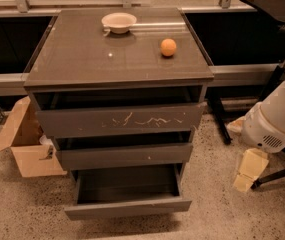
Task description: Close bottom drawer
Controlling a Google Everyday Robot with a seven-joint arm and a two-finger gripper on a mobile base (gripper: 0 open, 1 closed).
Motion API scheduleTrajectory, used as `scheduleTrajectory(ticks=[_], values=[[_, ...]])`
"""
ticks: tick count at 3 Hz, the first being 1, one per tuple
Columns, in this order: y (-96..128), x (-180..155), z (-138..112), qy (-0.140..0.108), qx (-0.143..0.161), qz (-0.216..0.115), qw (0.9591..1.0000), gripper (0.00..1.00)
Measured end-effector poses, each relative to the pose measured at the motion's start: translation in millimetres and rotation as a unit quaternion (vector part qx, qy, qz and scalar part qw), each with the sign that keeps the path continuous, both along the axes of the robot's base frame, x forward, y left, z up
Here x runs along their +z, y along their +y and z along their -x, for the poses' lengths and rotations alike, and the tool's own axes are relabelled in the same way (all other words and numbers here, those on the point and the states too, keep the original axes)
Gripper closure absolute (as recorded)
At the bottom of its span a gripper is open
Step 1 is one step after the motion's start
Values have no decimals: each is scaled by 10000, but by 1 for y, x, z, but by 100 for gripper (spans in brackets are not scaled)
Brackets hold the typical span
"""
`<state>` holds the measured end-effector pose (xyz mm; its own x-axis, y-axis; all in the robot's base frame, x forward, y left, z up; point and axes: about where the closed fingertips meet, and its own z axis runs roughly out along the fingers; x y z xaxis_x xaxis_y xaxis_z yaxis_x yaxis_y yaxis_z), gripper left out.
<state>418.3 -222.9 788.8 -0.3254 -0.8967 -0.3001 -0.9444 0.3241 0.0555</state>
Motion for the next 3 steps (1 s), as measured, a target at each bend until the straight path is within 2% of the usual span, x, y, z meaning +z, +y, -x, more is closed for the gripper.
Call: scheduleTrajectory(ticks=[1,3], values=[[11,-50,-8,150,261,-120,9995,0],[39,-180,-12,367,1064,-347,9930,0]])
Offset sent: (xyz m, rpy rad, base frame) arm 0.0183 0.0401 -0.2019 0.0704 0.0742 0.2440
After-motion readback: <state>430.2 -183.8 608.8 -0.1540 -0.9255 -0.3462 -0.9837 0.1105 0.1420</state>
